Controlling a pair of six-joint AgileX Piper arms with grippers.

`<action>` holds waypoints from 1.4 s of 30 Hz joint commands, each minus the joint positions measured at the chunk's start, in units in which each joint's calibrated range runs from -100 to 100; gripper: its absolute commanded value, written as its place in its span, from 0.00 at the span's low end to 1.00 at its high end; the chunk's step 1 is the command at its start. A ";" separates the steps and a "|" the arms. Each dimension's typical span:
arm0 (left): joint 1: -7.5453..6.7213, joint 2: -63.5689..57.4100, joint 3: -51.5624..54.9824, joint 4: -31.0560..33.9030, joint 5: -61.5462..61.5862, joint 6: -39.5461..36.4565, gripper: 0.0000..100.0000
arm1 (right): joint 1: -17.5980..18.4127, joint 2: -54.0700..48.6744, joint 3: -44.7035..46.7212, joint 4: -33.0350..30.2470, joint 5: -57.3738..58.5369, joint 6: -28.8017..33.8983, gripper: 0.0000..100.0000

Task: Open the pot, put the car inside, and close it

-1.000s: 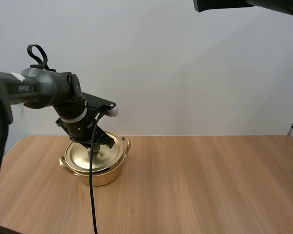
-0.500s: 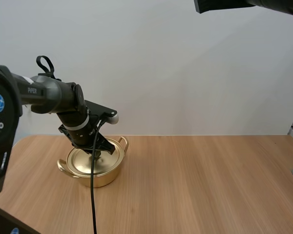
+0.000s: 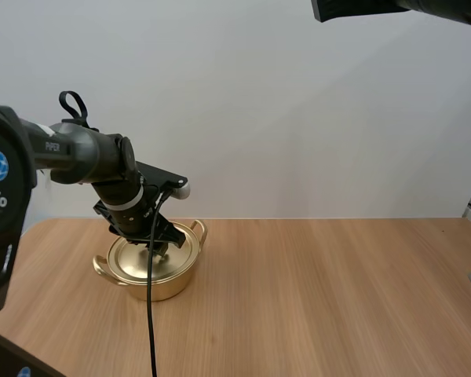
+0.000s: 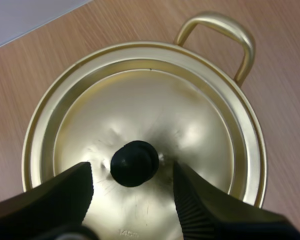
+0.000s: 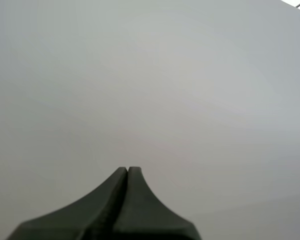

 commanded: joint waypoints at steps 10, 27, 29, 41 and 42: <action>0.04 -19.30 -1.83 -6.70 -16.71 -6.54 0.89 | 0.01 0.12 13.25 -2.70 -3.05 -0.04 0.00; 2.31 -57.43 6.91 0.23 -5.13 -21.31 0.89 | 0.01 2.82 30.58 4.29 -16.51 -0.04 0.00; 2.66 -60.79 7.03 3.32 -3.91 -26.42 0.89 | 0.01 2.82 31.49 4.78 -16.51 0.05 0.00; 2.66 -86.59 14.16 4.30 -22.28 -24.06 0.66 | 0.01 2.82 32.50 7.19 -16.51 0.05 0.00; 2.66 -86.59 15.84 4.30 -21.52 -21.51 0.66 | 0.01 2.82 32.50 7.13 -16.70 0.05 0.00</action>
